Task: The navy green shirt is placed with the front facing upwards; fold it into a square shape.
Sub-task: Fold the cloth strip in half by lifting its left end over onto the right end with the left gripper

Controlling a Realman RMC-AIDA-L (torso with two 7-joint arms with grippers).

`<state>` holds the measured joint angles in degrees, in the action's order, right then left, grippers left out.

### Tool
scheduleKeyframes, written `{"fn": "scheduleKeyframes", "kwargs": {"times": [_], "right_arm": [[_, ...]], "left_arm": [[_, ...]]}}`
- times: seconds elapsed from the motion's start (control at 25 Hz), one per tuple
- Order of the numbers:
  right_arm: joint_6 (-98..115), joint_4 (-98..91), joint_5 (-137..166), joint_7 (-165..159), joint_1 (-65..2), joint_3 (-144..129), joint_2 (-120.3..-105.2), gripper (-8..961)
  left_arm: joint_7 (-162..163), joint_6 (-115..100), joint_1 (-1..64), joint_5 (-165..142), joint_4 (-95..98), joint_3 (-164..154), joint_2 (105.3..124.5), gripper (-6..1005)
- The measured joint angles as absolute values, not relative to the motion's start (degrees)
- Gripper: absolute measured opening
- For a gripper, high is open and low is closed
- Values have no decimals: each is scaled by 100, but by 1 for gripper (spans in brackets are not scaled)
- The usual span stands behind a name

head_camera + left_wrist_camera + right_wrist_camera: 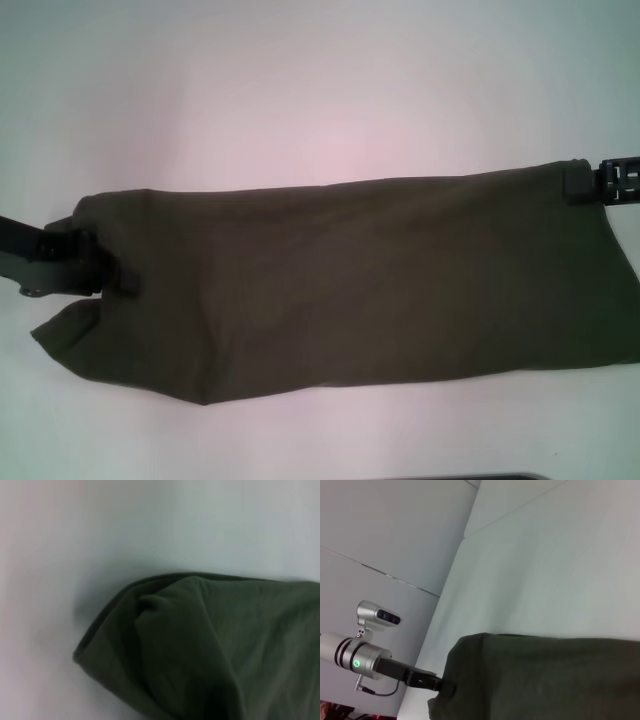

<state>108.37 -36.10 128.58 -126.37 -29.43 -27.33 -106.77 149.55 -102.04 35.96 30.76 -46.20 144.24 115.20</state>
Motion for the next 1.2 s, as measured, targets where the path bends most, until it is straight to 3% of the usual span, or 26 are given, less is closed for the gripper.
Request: {"fn": "scheduleKeyframes", "kwargs": {"times": [0.52,1.2], "right_arm": [[10837,-3603,12858,-12638,-2935,-2733,-10677,651],[10830,-3619,12867,-12693,-2936,-2733,-10677,648]], "left_arm": [[14915,-10327,3566,3077,-4673,14427,11494,46],[14982,-10273,3164,3074,-4678,14500,10893,45]]}}
